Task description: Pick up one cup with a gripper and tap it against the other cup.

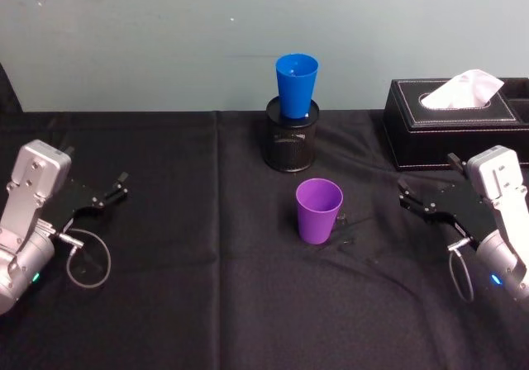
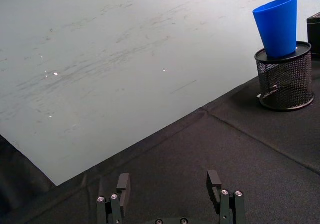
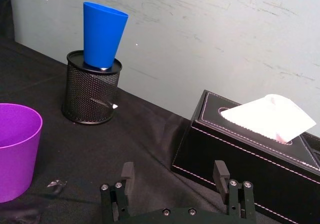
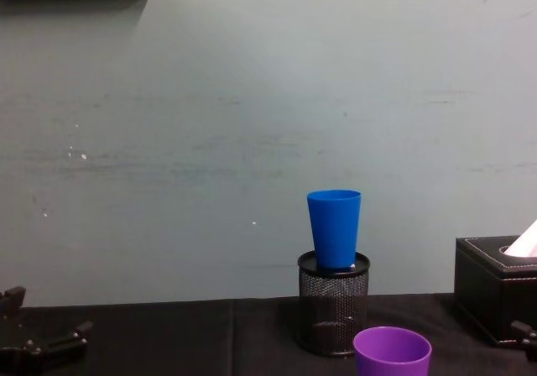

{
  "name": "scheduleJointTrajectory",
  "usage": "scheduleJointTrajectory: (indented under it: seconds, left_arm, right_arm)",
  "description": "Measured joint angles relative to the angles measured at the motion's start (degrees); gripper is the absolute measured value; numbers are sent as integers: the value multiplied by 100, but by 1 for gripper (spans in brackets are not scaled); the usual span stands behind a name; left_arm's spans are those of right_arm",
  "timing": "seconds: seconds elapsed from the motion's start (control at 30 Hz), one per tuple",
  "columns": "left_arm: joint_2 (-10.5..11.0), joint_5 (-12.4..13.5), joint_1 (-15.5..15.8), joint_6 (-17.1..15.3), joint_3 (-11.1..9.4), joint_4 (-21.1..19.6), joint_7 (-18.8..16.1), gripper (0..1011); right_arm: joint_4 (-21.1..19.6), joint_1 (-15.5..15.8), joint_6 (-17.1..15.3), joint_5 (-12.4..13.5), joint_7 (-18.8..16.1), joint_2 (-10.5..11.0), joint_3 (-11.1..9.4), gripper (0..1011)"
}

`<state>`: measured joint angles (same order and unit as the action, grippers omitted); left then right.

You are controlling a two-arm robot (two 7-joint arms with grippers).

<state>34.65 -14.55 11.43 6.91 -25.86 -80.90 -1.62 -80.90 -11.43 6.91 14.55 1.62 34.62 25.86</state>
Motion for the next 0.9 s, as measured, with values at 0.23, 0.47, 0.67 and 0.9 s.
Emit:
scheduleJointTrajectory:
  seconds: [0.23,0.47,0.67,0.9]
  left_arm:
    - [0,0,0,0,0,0,0,1000]
    - [0,0,0,0,0,0,0,1000]
    - [0,0,0,0,0,0,0,1000]
    - [0,0,0,0,0,0,0,1000]
  right_arm:
    - [0,0,0,0,0,3,0,1003]
    - [0,-1,0,0,0,3,0,1003]
    - [0,-1,0,0,0,3,0,1003]
    - [0,-1,-1,0,0,3,0,1003]
